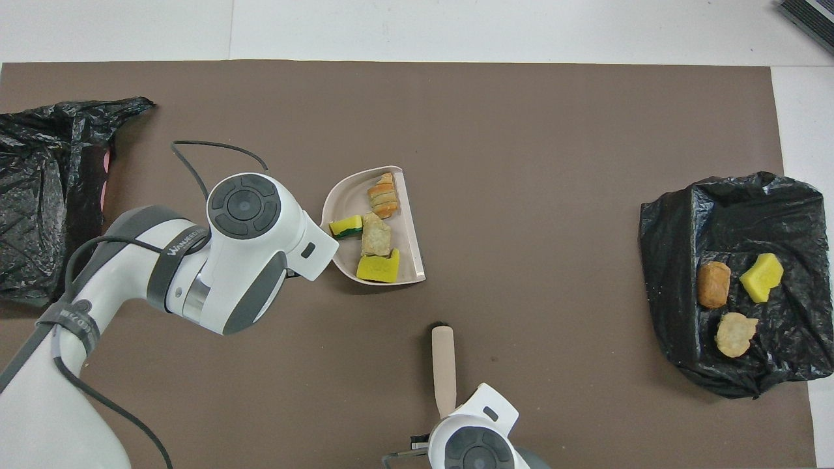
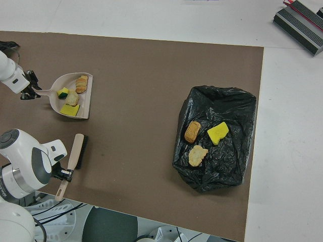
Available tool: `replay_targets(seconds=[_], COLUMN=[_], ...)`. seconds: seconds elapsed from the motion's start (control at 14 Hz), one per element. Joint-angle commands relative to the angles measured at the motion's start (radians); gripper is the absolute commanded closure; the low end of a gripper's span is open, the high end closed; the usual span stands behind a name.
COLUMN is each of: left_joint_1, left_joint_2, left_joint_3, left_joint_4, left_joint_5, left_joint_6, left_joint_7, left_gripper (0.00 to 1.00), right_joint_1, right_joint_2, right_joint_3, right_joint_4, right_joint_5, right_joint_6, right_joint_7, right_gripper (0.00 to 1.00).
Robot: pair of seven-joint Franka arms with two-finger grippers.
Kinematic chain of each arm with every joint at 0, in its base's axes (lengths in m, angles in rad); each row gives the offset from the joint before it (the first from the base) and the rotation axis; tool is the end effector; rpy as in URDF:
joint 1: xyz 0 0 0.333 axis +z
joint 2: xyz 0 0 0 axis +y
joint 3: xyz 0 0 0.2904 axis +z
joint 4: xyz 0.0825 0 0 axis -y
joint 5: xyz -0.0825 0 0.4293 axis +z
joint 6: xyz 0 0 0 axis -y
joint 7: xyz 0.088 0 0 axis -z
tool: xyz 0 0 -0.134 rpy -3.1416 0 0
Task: Sweep and dump trash in bin
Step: 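Carry the dustpan to the trash bag with the left gripper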
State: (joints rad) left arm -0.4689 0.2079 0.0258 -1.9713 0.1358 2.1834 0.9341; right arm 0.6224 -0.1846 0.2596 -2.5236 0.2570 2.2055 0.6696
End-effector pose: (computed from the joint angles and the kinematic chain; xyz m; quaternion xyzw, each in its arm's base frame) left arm 0.5716 -0.2625 0.2893 -0.7453 0.6641 0.0122 0.0570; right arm 0.2886 0.3635 0.2481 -0.9948 -0.0189 0.1000 0.0062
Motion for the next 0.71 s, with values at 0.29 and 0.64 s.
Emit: replay_targets(seconds=[0.29, 0.64], left_joint_1=[0.117, 0.22], left_joint_2=[0.028, 0.047], left_joint_3=[-0.004, -0.004], left_joint_4=[0.097, 0.27], left_joint_5=[-0.053, -0.142], left_joint_6=[-0.011, -0.193], left_joint_7=[0.127, 0.282], left_gripper=[1.0, 1.0], right_joint_1=[-0.027, -0.099], right_joint_2=[0.056, 0.027], right_joint_3=[-0.005, -0.011], right_joint_4=[0.077, 0.189], right_joint_5=[0.008, 0.004], right_joint_6=[0.022, -0.102], right_joint_7=[0.016, 0.005], right_gripper=[0.0, 0.0])
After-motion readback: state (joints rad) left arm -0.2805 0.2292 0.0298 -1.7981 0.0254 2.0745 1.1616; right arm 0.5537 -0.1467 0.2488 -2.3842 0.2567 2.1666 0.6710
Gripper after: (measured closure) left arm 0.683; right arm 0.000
